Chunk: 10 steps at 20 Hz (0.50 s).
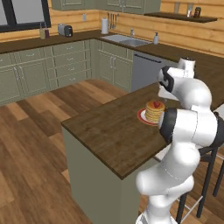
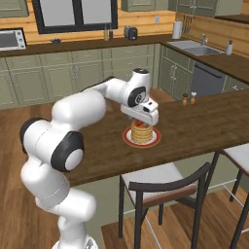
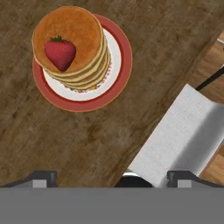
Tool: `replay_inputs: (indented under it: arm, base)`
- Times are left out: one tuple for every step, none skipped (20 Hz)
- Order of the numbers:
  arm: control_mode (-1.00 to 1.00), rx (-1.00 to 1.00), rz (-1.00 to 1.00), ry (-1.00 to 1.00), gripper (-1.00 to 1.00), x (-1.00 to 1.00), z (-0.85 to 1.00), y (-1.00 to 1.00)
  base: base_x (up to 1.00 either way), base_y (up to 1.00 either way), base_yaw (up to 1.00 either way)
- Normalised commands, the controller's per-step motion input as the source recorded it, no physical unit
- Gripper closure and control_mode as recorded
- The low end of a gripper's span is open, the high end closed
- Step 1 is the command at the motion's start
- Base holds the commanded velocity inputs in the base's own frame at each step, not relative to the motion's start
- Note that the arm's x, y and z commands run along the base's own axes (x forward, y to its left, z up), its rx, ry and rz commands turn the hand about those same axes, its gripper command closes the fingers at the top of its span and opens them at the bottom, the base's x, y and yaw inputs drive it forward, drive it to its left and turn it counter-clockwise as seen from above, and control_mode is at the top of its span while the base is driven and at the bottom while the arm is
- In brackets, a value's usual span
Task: Take the strawberry from the fridge and place it on top of the pancake, located on the dining counter.
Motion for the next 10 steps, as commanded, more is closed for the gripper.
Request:
replay_inputs:
  arm:
    - [-1.0,0.0,0.0,0.0,-1.0,-0.66,0.1,0.03]
    - [-1.0,0.0,0.0,0.0,-1.0,-0.66,0.09,0.0]
    - [-1.0,0.0,0.0,0.0,-1.0,-0.62,0.01,0.0]
    - [-1.0,0.0,0.0,0.0,-1.0,-0.65,0.02,0.01]
    - [-1.0,0.0,0.0,0.0,-1.0,-0.66,0.11,0.04]
    - [-1.0,0.0,0.0,0.0,-1.0,-0.66,0.06,0.0]
    - [-1.0,0.0,0.0,0.0,-1.0,-0.59,0.06,0.06]
    - [-1.0,0.0,0.0,0.0,-1.0,-0.6,0.11,0.06]
    - [-1.0,0.0,0.0,0.0,-1.0,-0.59,0.18,0.03]
    - [-1.0,0.0,0.0,0.0,-1.0,-0.5,0.12,0.0]
  base:
    - [0.0,0.0,0.0]
    - [0.0,0.0,0.0]
    - [0.0,0.0,0.0]
    - [0.0,0.0,0.0]
    - [0.0,0.0,0.0]
    - [0.0,0.0,0.0]
    - [0.0,0.0,0.0]
    - [0.0,0.0,0.0]
    - [0.0,0.0,0.0]
    - [0.0,0.0,0.0]
